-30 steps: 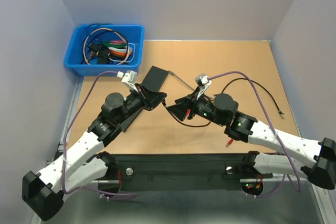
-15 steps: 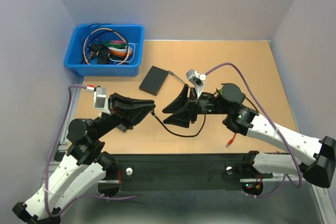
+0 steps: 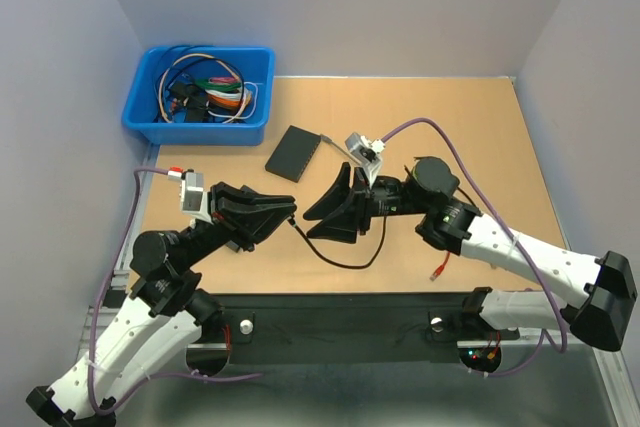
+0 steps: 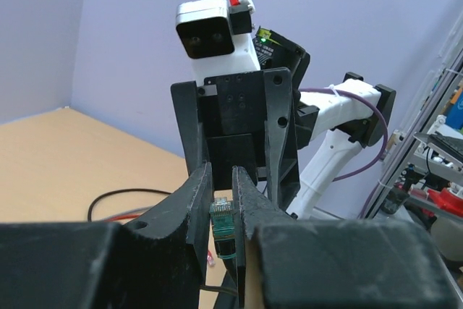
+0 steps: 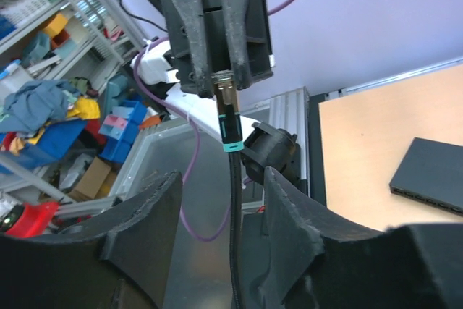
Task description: Insert the plug into the switch port
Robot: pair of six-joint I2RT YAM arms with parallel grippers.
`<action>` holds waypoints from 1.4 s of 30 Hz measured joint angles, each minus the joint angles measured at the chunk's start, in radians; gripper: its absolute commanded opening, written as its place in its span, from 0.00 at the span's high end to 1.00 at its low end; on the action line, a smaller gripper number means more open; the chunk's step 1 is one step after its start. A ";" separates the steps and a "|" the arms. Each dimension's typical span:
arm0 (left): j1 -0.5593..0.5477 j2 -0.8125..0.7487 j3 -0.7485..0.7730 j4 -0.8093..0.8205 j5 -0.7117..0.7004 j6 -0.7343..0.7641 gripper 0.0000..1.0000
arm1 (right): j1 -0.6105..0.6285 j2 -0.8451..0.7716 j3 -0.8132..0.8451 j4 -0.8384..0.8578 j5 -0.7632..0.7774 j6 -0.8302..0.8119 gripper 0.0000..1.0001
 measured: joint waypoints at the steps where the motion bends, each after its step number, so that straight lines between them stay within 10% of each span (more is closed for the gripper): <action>1: 0.000 0.000 -0.003 0.002 -0.002 -0.002 1.00 | 0.000 0.003 0.001 0.009 -0.003 0.003 0.48; 18: 0.000 0.023 -0.039 0.043 -0.024 -0.027 1.00 | 0.000 0.105 0.009 0.105 -0.031 0.045 0.60; 32: 0.000 0.008 -0.054 0.055 -0.043 -0.038 1.00 | -0.002 0.128 0.009 0.165 -0.021 0.077 1.00; 36: 0.000 0.005 -0.054 0.053 -0.056 -0.040 0.62 | -0.002 0.128 0.009 0.171 -0.013 0.080 1.00; 42: 0.000 0.010 -0.013 -0.151 -0.195 -0.018 0.33 | -0.002 0.100 0.000 0.086 0.108 0.020 0.99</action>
